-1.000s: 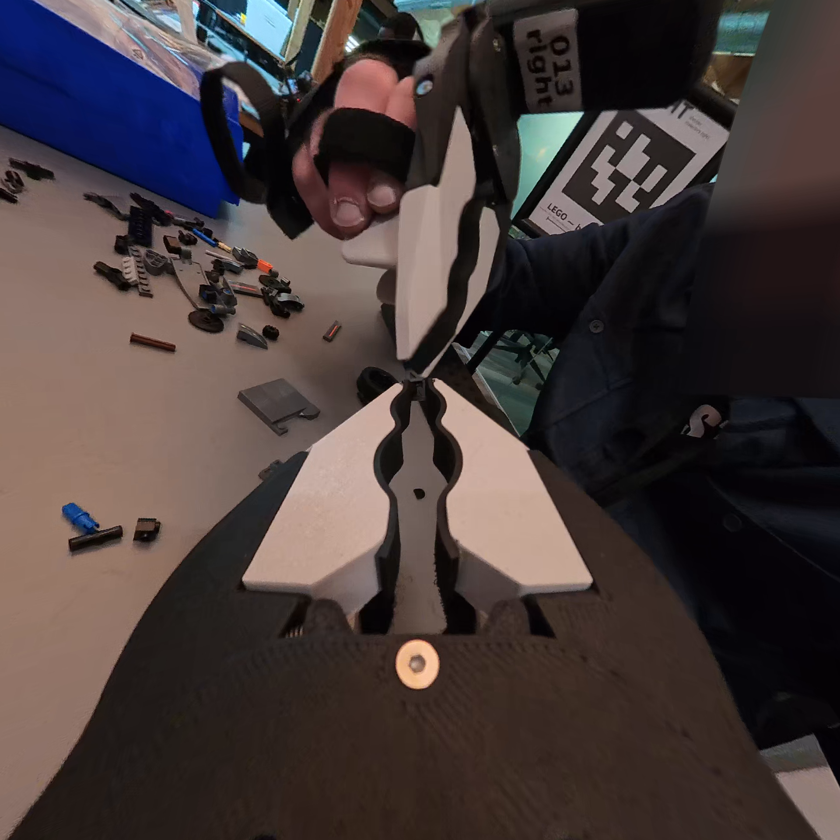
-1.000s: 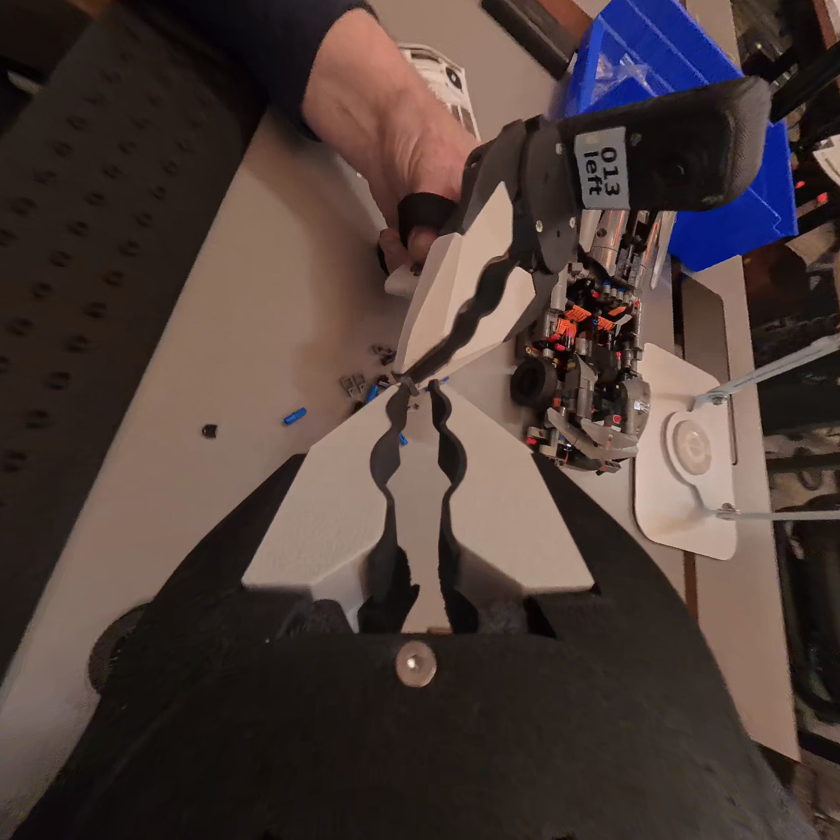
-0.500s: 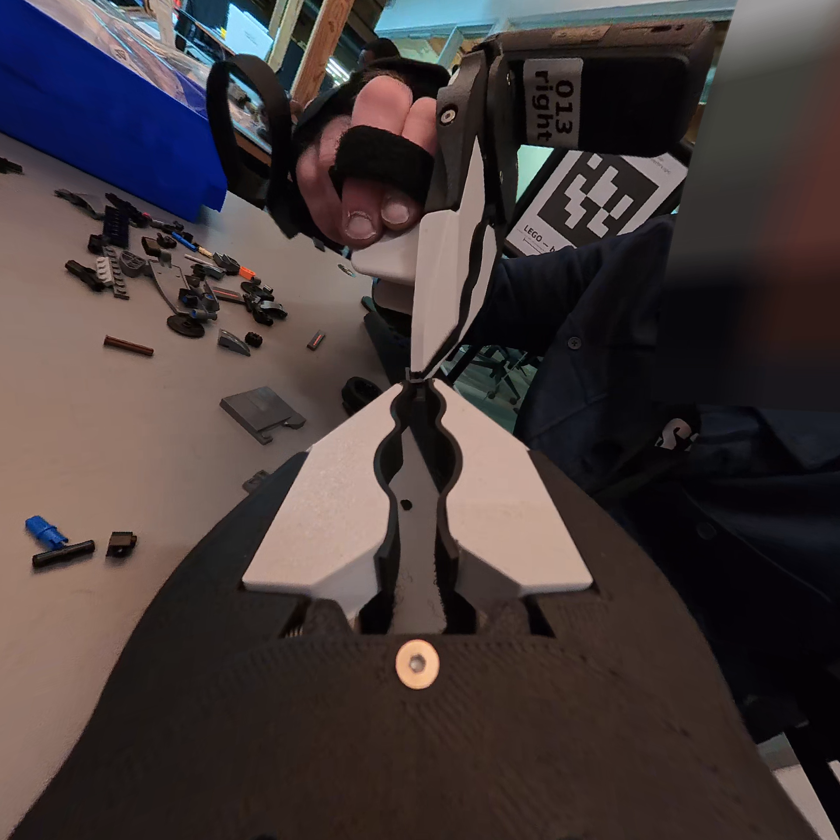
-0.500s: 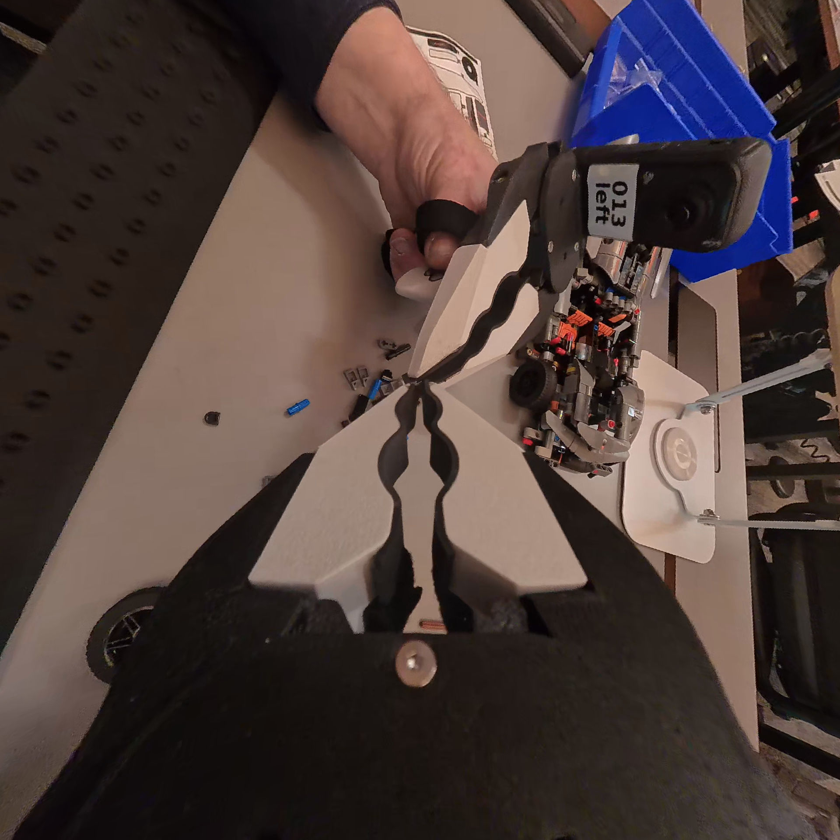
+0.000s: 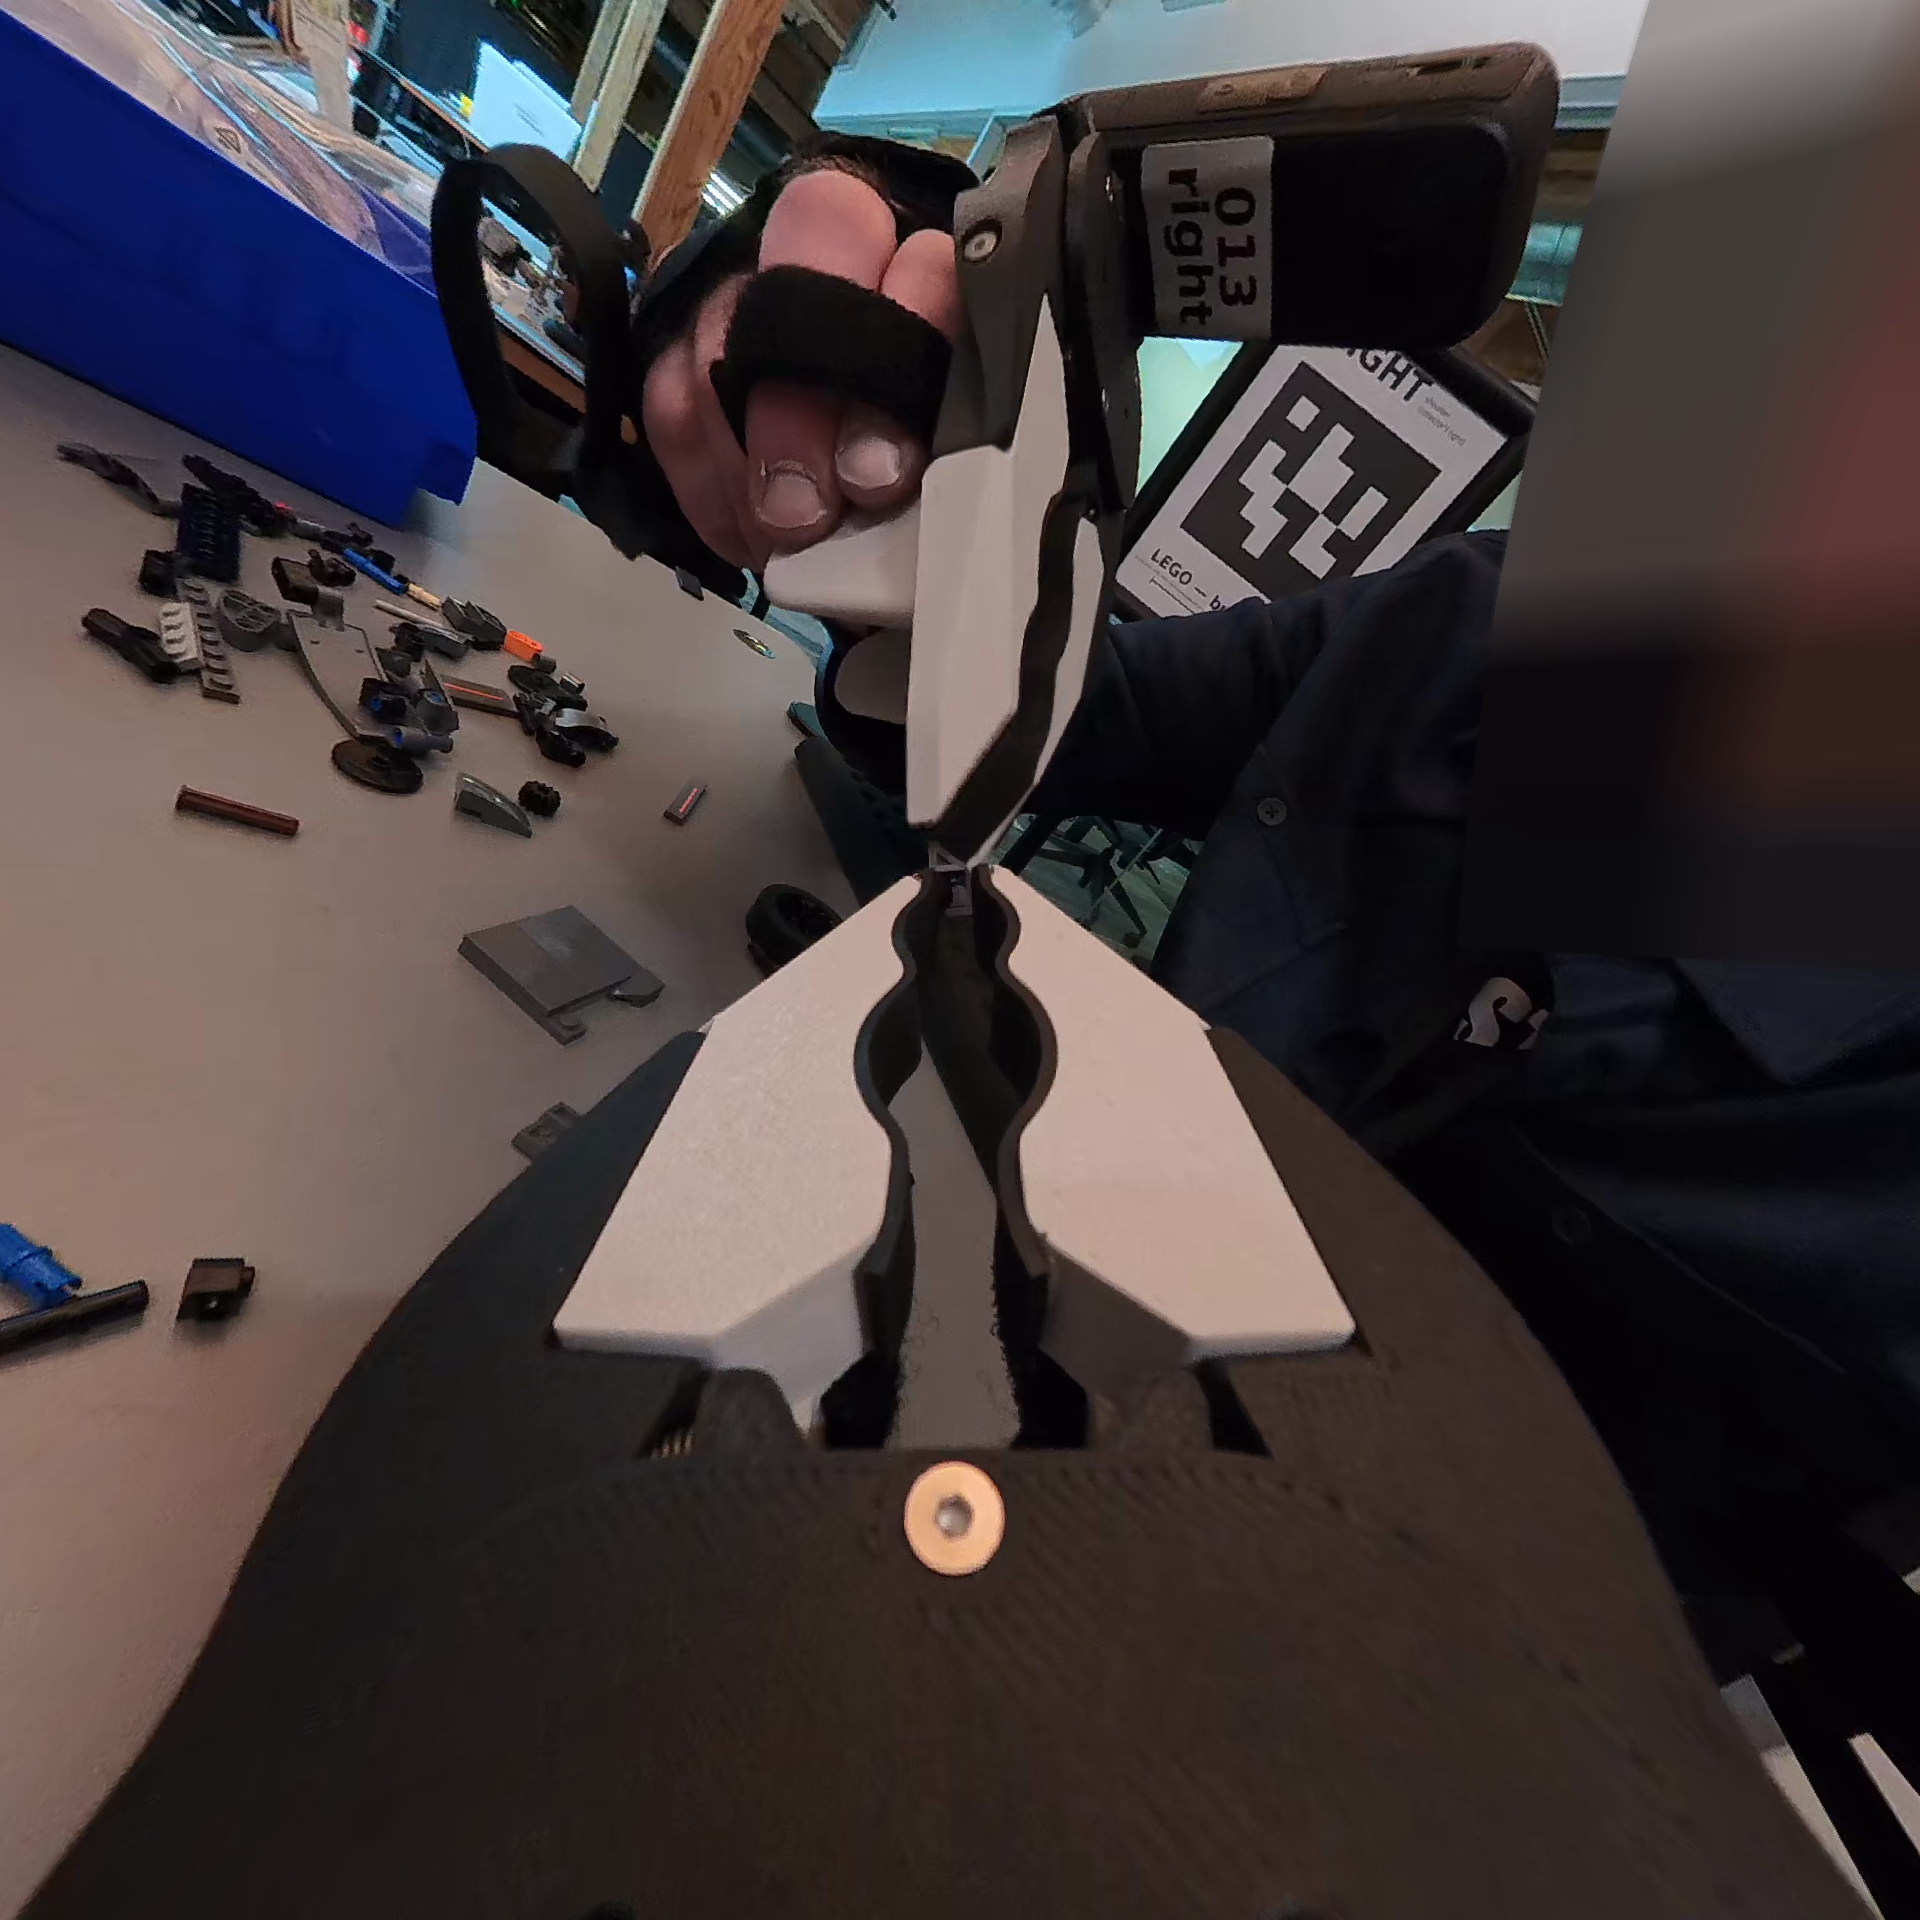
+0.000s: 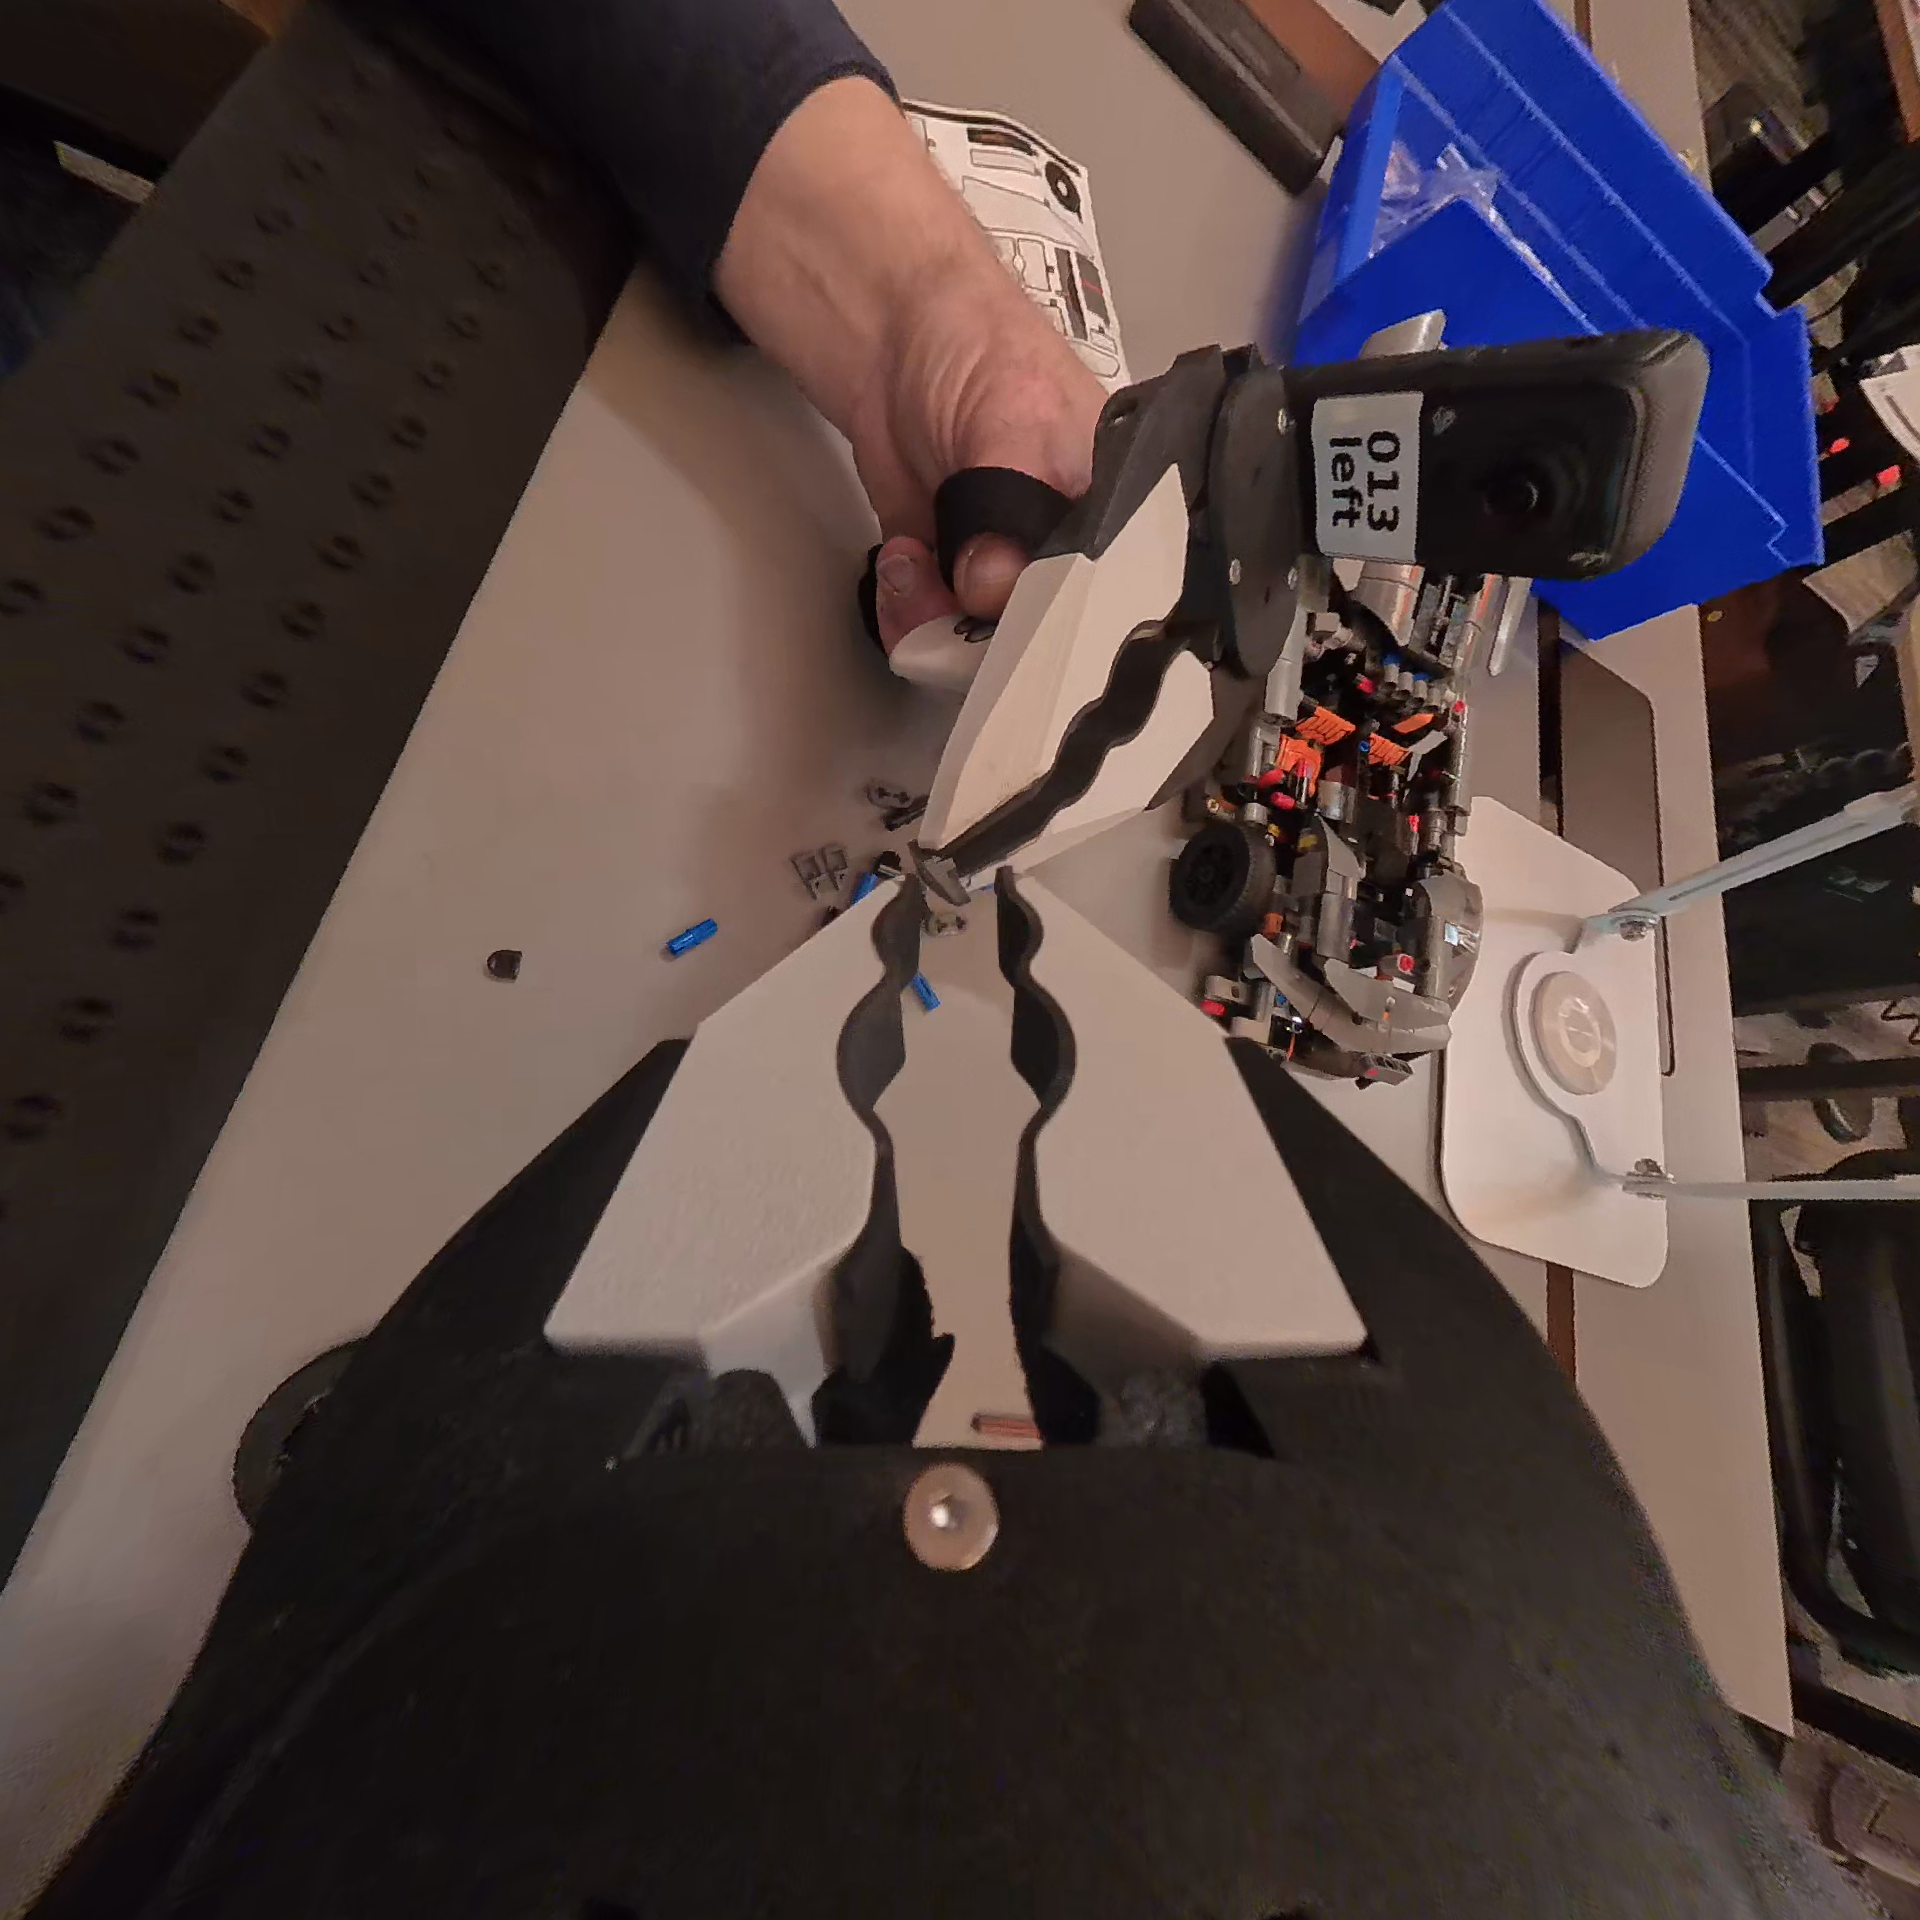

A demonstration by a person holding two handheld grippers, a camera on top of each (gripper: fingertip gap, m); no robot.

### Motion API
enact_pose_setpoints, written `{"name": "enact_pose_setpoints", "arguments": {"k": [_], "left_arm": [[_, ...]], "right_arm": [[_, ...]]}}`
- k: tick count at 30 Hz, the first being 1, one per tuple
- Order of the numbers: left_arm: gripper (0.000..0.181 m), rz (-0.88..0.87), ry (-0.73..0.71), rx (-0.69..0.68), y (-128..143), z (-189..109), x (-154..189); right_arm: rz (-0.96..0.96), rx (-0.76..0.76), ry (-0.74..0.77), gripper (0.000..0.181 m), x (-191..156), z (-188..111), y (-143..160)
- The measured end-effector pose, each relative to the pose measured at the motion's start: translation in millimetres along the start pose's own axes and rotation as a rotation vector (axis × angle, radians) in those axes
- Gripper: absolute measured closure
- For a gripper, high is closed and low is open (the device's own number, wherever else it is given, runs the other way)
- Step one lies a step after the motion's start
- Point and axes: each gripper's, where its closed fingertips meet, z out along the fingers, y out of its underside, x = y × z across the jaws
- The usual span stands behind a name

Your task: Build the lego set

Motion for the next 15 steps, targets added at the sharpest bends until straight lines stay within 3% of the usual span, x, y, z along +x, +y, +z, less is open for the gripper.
{"name": "enact_pose_setpoints", "arguments": {"k": [6,15], "left_arm": [[0.178,-0.002,-0.004,-0.003,1,1,-1],[0.177,0.02,-0.059,0.046,-7,-4,-9]], "right_arm": [[-0.014,-0.017,-0.001,0.178,-2,2,2],[0.137,-0.021,-0.031,0.18,8,-2,15]]}}
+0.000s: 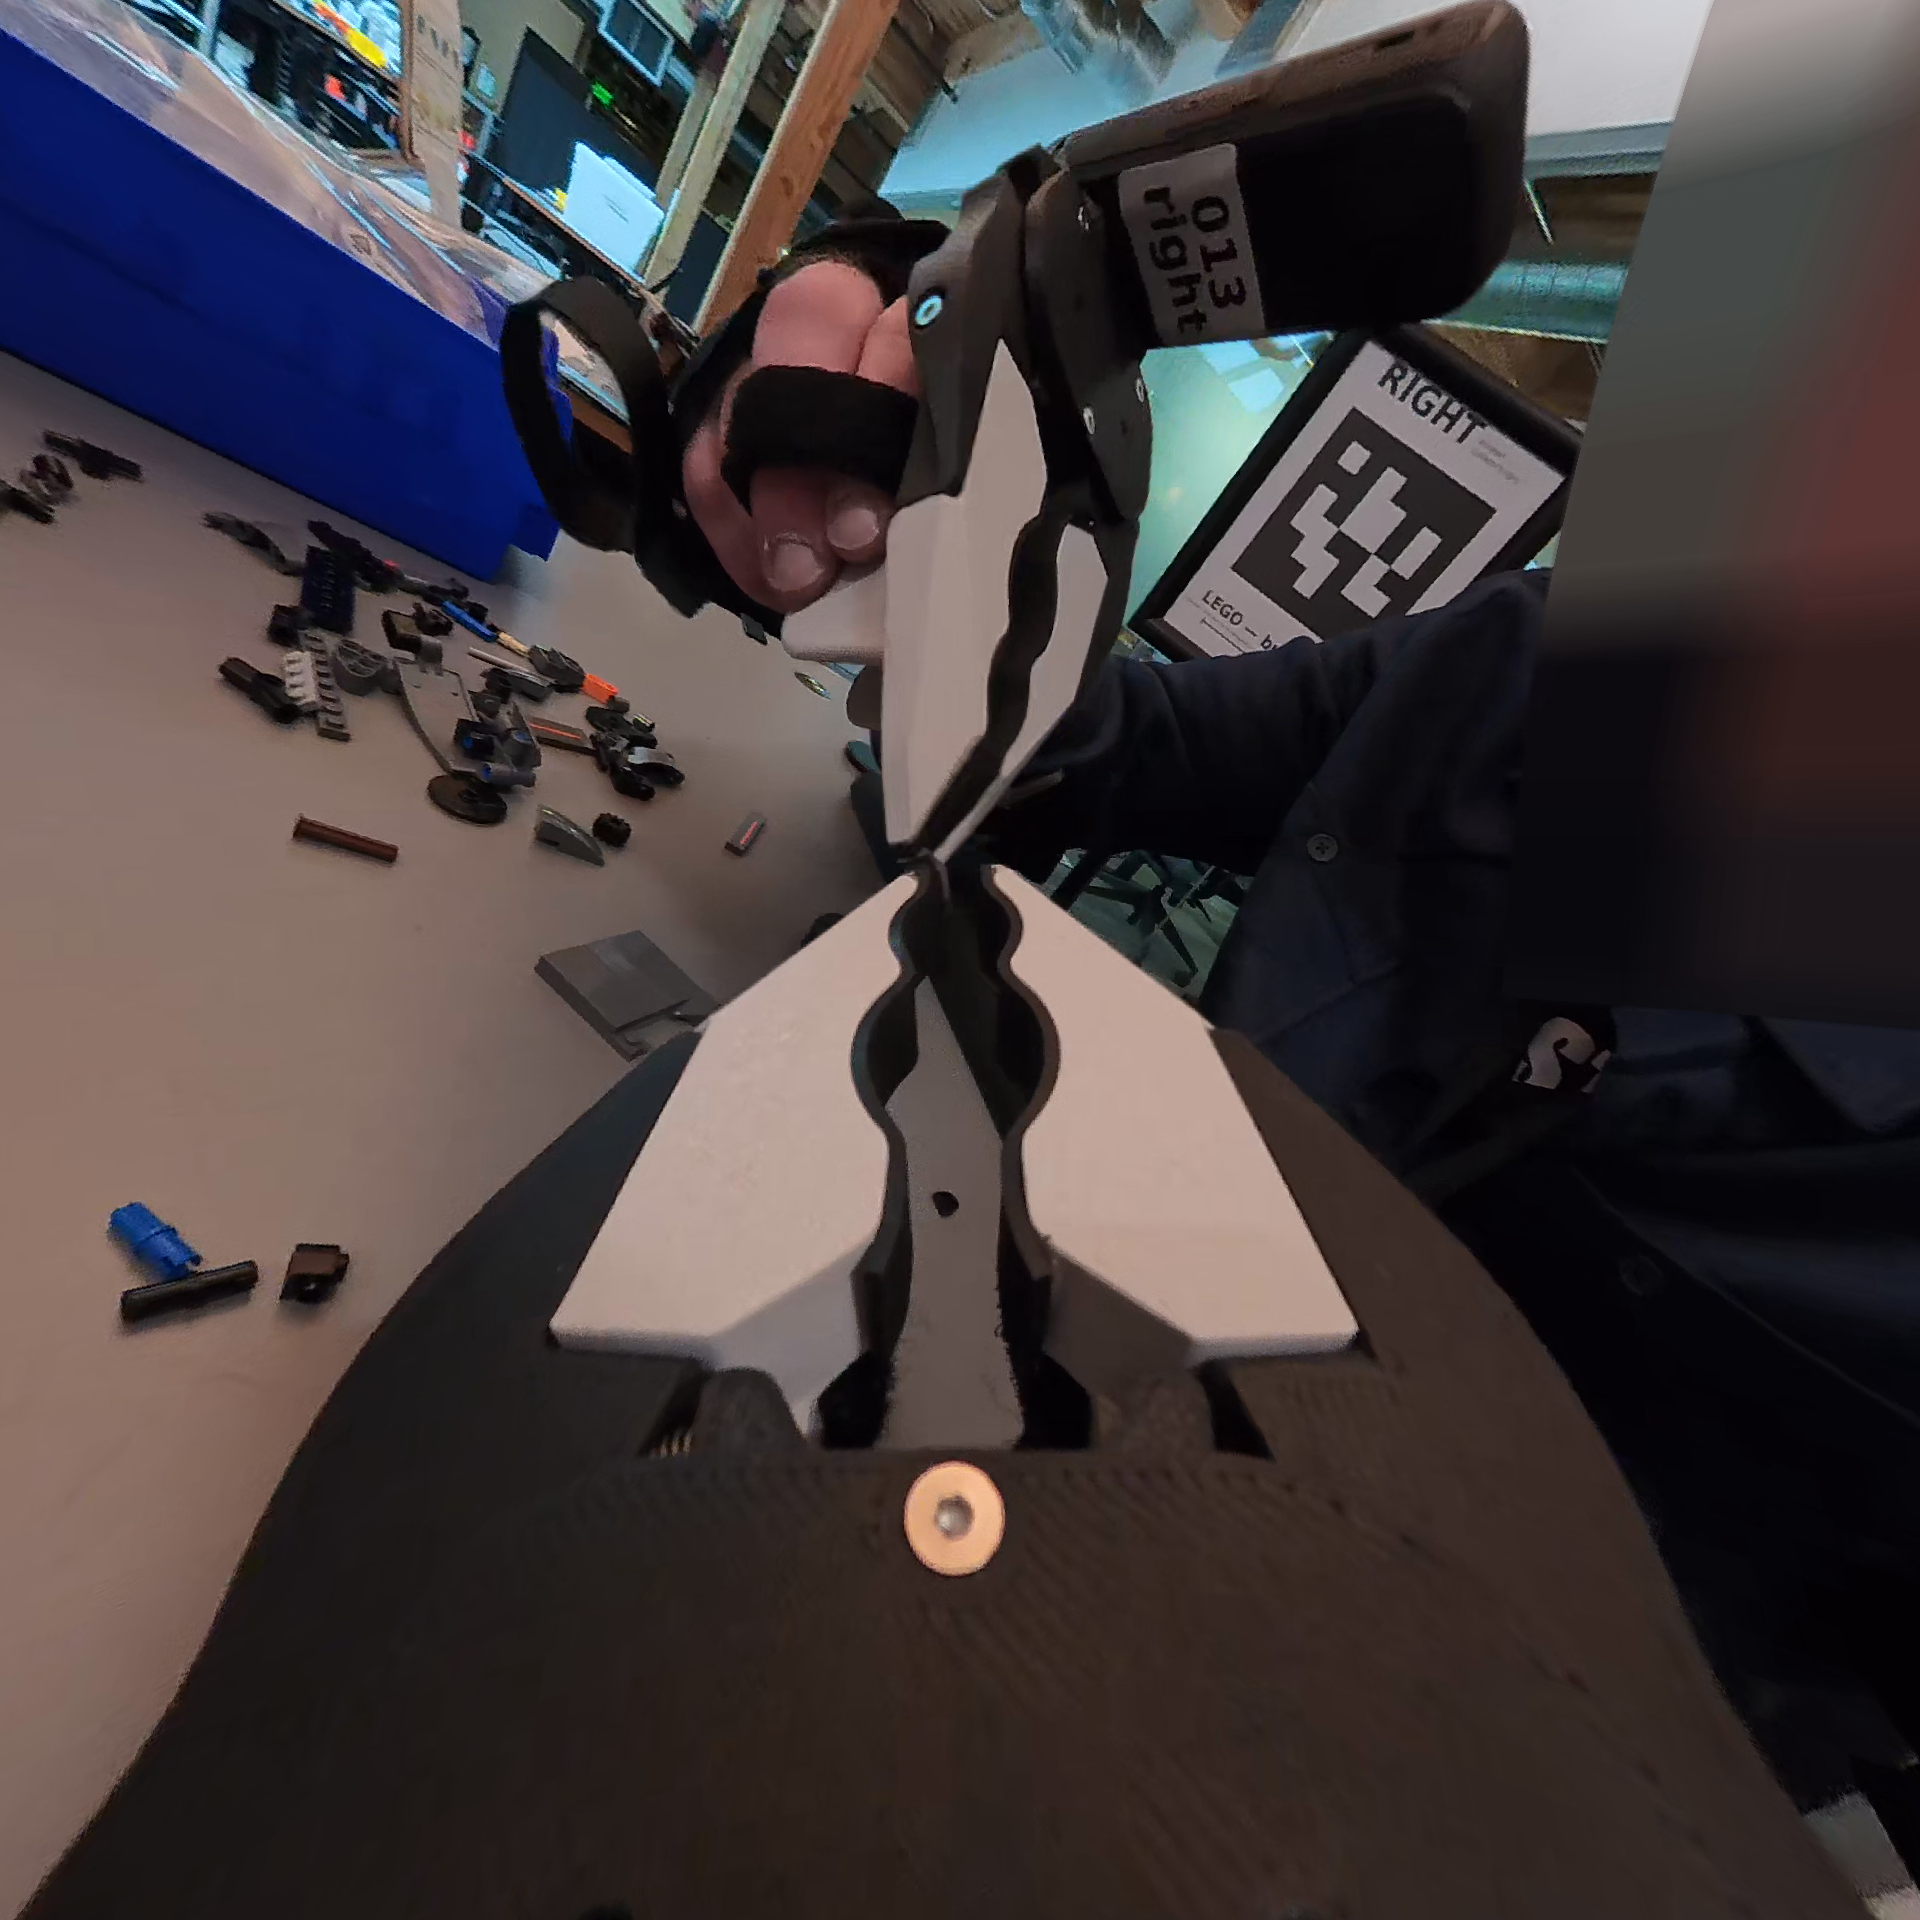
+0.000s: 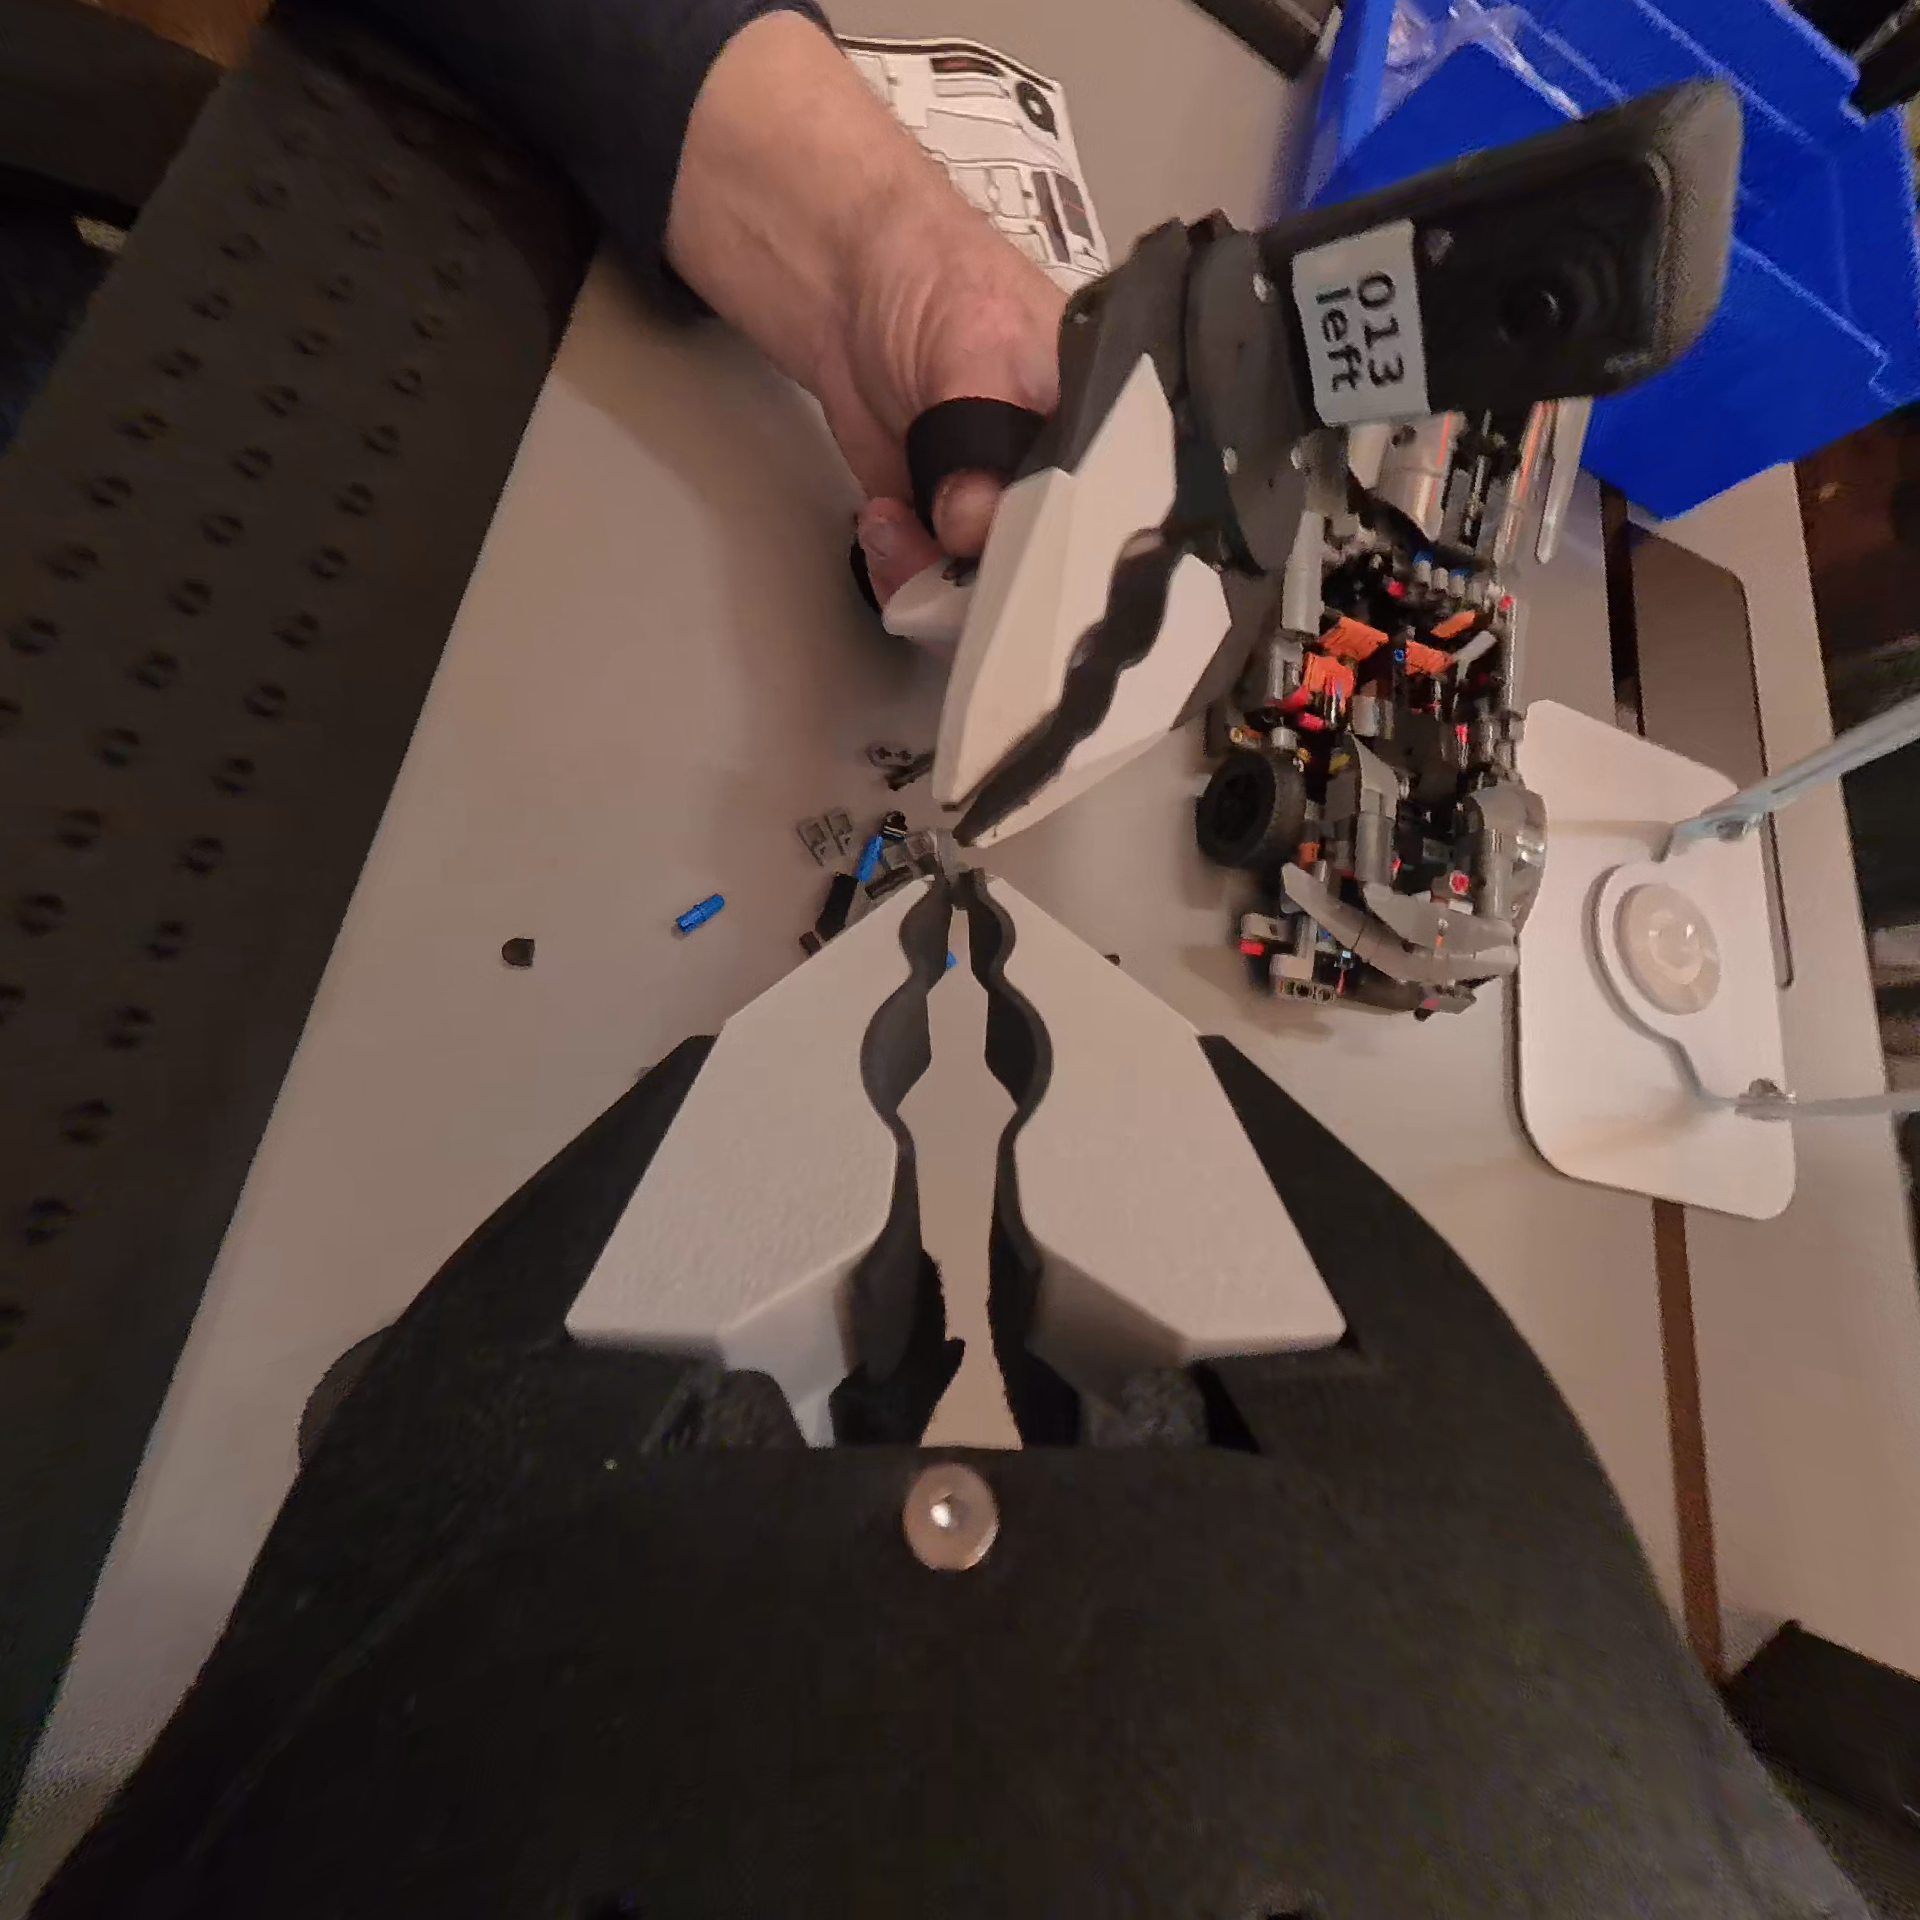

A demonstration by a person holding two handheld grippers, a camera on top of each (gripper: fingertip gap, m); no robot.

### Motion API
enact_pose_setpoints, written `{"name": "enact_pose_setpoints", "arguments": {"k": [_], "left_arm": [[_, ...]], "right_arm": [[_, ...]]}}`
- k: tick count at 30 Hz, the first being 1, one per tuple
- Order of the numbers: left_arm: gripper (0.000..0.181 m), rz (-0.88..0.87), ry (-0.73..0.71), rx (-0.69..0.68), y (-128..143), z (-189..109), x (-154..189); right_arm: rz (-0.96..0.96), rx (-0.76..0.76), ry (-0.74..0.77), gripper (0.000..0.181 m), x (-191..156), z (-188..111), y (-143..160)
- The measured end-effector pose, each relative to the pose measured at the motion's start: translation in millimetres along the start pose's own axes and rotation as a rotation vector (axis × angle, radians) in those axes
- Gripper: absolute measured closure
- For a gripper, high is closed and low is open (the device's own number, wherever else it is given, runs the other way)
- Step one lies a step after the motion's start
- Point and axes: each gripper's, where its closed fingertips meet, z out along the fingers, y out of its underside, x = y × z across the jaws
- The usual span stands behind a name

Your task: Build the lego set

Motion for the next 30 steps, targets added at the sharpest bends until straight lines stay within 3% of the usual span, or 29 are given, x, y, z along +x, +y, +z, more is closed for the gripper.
{"name": "enact_pose_setpoints", "arguments": {"k": [4,12,16,19,25,30], "left_arm": [[0.171,0.051,-0.063,0.03,-8,-4,-5],[0.167,0.279,-0.302,0.05,-26,-2,-16],[0.171,0.308,-0.406,0.027,-29,-1,-26],[0.171,0.306,-0.403,0.001,-26,2,-27],[0.157,0.275,-0.441,-0.28,13,18,-52],[0.138,0.442,-0.54,-0.645,57,41,-80]], "right_arm": [[0.171,0.052,-0.008,0.181,16,-4,6],[0.54,0.301,-0.118,0.181,41,-23,-3],[0.591,0.322,-0.153,0.181,41,-24,-2],[0.583,0.3,-0.138,0.18,42,-23,1],[0.629,0.313,-0.015,0.181,67,-46,14],[0.701,0.338,0.08,0.181,87,-60,31]]}}
